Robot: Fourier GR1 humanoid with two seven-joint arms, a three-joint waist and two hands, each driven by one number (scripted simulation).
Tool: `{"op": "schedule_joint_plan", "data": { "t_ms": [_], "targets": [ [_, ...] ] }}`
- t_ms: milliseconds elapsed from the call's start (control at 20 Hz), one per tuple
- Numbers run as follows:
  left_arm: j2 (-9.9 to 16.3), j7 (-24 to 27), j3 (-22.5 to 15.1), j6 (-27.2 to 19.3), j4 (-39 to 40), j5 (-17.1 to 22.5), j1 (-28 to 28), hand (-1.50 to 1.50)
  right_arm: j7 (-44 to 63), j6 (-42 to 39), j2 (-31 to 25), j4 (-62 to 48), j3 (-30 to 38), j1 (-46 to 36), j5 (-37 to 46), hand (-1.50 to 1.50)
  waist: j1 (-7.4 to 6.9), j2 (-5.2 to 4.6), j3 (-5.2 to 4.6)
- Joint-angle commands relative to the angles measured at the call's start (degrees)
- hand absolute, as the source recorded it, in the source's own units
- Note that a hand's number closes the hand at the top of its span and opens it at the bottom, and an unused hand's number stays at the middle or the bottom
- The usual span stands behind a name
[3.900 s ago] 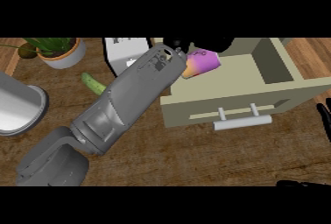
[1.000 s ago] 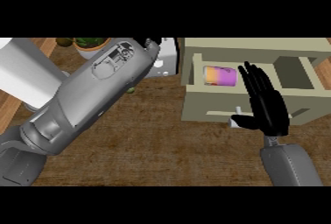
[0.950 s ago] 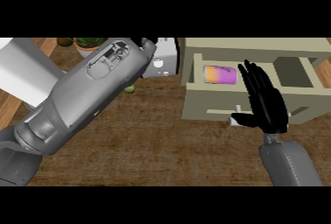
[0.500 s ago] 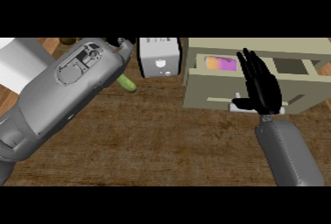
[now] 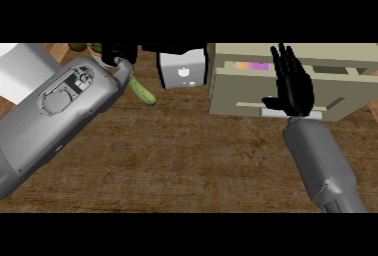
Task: Pick up the can, place it into the drawer and close the drawer
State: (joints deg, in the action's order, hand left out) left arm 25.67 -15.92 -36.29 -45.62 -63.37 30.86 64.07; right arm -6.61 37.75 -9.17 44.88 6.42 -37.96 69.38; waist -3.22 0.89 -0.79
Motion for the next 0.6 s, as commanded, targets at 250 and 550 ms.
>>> {"op": "schedule_joint_plan", "data": {
  "t_ms": [250, 550],
  "targets": [
    [3.0, -0.6, 0.6, 1.0, -6.2, -1.1, -6.1, -1.50, 1.6, 4.3, -0.2, -14.6, 3.3, -11.2, 0.7, -1.50, -1.74, -2.05, 0.89],
    [4.2, 1.1, 1.3, 1.2, -10.8, -1.8, -10.3, -1.50, 0.7, 2.4, -3.7, -21.9, 6.0, -19.5, -0.6, -1.50, -2.53, -2.39, 0.90]
  ]
}}
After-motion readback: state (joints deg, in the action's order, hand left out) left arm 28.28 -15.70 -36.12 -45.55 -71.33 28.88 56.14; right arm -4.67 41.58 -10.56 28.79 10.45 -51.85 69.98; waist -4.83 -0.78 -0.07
